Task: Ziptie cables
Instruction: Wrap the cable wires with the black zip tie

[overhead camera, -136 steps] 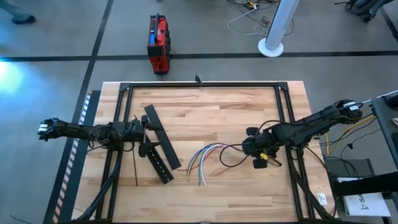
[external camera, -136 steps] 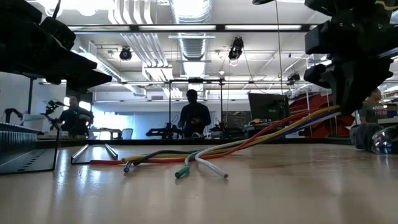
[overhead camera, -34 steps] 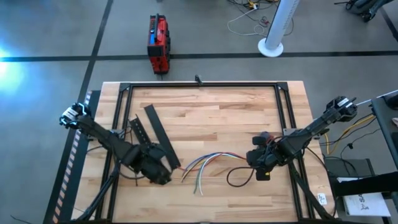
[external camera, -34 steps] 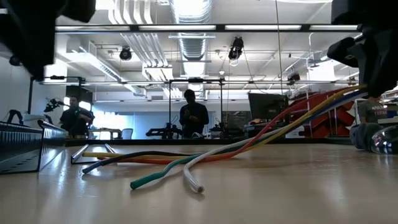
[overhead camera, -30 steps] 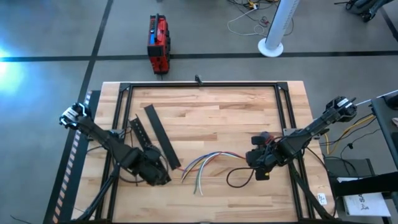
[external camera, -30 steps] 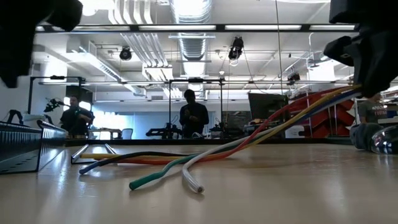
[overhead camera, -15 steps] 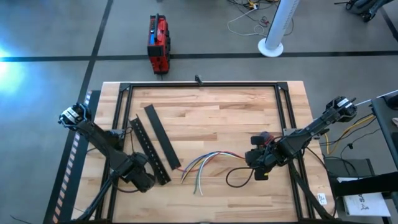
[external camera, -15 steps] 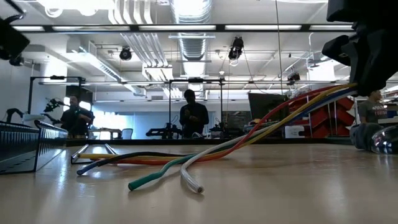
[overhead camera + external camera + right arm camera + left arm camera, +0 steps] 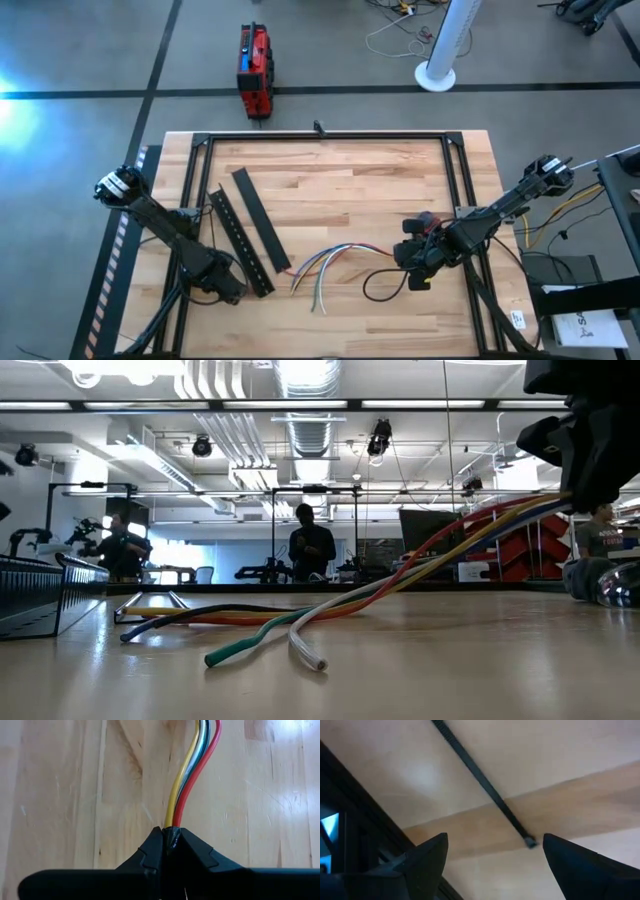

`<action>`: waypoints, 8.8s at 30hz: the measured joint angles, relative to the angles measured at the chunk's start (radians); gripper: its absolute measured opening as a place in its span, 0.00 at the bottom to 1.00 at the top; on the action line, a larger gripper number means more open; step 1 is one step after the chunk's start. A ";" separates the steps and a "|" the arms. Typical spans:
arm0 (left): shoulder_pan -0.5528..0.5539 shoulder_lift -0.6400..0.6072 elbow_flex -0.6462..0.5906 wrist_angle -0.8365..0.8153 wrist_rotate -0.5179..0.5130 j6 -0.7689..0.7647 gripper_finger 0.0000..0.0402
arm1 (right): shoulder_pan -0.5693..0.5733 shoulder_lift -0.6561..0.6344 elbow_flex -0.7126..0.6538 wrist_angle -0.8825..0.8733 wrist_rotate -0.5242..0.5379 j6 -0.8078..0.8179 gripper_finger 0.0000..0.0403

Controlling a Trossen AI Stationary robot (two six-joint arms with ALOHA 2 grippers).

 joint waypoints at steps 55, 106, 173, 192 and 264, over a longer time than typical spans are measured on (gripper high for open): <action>-0.003 -0.013 0.339 -0.290 -0.269 0.228 0.00 | 0.000 -0.002 0.026 0.000 0.001 -0.060 0.07; 0.422 0.098 0.147 0.952 -0.943 1.341 0.00 | 0.000 -0.002 0.034 0.030 0.160 -0.158 0.07; 0.494 0.653 0.817 0.969 -0.833 1.945 0.57 | 0.000 -0.002 0.144 -0.155 0.069 -0.173 0.07; 0.480 0.731 0.819 1.253 -0.743 1.900 0.59 | 0.000 -0.002 0.139 -0.158 0.076 -0.153 0.07; 0.341 0.508 0.605 1.357 -0.744 1.950 0.02 | 0.316 -0.034 0.049 0.385 0.391 -0.238 0.07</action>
